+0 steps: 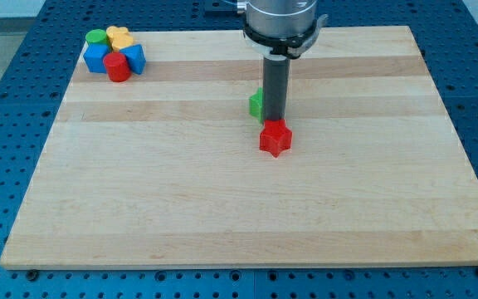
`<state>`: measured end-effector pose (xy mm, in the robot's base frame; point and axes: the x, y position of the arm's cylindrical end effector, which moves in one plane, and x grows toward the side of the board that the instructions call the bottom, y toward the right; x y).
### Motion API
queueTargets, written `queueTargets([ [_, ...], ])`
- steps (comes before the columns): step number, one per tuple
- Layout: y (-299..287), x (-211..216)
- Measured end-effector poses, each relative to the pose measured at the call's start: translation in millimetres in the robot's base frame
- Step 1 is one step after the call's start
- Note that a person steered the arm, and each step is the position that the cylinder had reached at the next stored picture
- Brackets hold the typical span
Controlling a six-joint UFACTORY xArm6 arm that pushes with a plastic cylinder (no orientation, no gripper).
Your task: Move the green star closer to the yellow hexagon and blue triangle
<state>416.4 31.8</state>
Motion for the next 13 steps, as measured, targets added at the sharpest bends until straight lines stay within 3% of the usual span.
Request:
queueTargets([
  [1, 4.9, -10.3],
  [4, -19.5, -95.9],
  [5, -49.2, -120.8],
  [6, -88.4, -126.3],
  [10, -178.9, -78.5],
  [13, -192.4, -113.6],
])
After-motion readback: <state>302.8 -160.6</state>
